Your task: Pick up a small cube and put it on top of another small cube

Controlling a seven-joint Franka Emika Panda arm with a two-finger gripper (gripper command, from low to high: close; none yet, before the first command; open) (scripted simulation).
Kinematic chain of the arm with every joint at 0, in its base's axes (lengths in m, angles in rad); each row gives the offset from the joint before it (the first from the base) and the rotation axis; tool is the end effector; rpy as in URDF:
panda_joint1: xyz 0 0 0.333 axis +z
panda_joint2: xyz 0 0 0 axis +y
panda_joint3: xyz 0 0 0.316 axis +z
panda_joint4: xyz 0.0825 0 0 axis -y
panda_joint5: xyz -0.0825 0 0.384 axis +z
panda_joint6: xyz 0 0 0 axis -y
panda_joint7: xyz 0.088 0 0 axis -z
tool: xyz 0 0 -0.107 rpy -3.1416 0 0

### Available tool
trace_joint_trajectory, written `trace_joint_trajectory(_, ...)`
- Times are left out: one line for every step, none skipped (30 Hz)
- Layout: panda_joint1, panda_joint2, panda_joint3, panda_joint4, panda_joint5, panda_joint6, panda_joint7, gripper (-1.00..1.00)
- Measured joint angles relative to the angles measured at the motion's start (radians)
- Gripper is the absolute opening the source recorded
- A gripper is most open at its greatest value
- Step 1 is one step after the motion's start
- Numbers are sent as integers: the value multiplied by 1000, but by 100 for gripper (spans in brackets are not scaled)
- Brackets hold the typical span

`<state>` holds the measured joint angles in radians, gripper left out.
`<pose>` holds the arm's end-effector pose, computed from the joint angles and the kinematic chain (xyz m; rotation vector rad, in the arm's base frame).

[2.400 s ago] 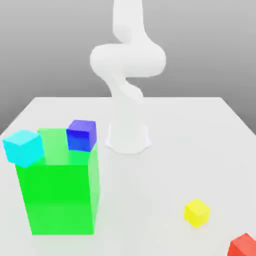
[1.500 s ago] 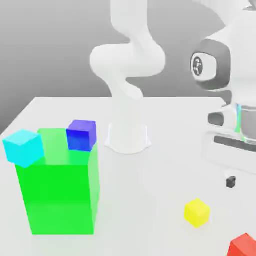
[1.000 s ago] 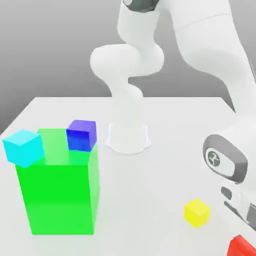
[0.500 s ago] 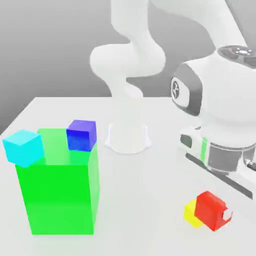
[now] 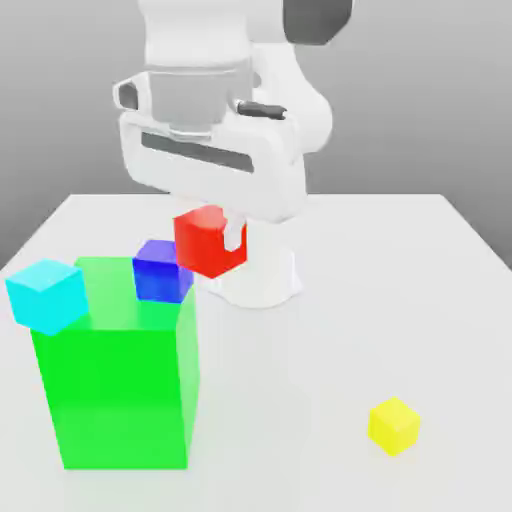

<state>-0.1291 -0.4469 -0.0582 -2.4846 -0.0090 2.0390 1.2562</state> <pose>0.3988 -0.0767 0.4472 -2.3570 2.0542 0.0128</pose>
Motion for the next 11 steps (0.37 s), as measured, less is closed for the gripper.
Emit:
trace_joint_trajectory(-10, -37, -16, -13, -14, -23, -35, -100)
trace_joint_trajectory(-22, -72, -28, -27, -27, -45, -68, -100)
trace_joint_trajectory(-30, -98, -40, -43, -38, -54, -95, -100)
trace_joint_trajectory(-35, -104, -47, -66, -44, -37, -108, -100)
trace_joint_trajectory(-40, -99, -49, -91, -47, -7, -117, -100)
trace_joint_trajectory(-42, -90, -52, -118, -48, 30, -121, -100)
trace_joint_trajectory(-44, -77, -54, -146, -50, 70, -123, -100)
trace_joint_trajectory(-45, -70, -55, -163, -50, 95, -124, 100)
trace_joint_trajectory(-45, -70, -55, -163, -50, 95, -124, 100)
trace_joint_trajectory(-45, -70, -55, -163, -50, 95, -124, 100)
trace_joint_trajectory(-45, -70, -55, -163, -50, 95, -124, 100)
